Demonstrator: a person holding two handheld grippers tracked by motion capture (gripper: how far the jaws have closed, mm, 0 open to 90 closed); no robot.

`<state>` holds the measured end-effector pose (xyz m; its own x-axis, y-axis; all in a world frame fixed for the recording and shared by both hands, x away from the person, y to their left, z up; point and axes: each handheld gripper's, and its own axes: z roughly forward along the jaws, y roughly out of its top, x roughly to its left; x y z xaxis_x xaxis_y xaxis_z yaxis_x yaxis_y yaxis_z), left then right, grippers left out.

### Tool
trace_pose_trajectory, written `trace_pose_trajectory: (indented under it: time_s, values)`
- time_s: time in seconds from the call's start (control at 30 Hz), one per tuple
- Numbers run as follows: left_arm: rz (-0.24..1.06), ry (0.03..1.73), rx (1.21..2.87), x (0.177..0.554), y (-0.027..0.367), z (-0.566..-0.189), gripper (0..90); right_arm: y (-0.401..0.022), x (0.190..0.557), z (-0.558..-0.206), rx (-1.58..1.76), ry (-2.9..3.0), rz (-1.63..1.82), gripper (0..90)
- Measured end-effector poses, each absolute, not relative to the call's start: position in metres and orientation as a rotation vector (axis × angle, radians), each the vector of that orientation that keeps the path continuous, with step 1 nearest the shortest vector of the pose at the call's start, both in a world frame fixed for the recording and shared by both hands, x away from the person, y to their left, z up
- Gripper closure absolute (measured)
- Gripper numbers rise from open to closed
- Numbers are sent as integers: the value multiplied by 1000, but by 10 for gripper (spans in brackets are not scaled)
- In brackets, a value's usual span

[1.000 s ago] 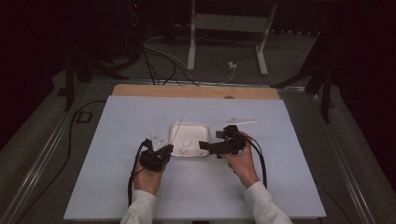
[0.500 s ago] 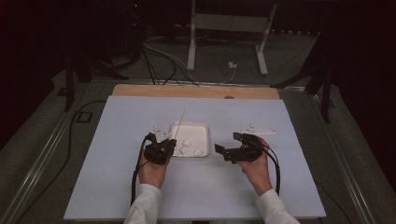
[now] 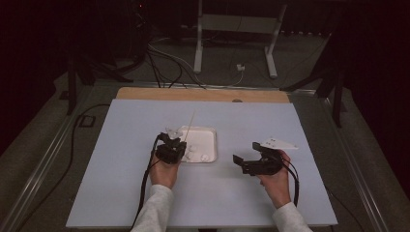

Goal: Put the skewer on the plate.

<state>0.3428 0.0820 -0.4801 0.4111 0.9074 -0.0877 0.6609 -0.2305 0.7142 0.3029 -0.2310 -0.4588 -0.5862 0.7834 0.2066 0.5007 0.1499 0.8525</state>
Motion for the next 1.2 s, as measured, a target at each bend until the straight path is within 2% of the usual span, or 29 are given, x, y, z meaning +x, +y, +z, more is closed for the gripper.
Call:
trace_pose_trajectory:
  time_s: [0.8, 1.07, 1.2]
  values:
    - [340, 1502, 1982, 353, 82, -508, 883, -243, 288, -455, 1236, 2116, 1435, 13]
    - [317, 1518, 1975, 351, 79, -507, 810, -242, 288, -455, 1232, 2116, 1436, 13]
    - [298, 1491, 1943, 349, 82, -503, 646, -242, 287, -454, 1230, 2113, 1445, 13]
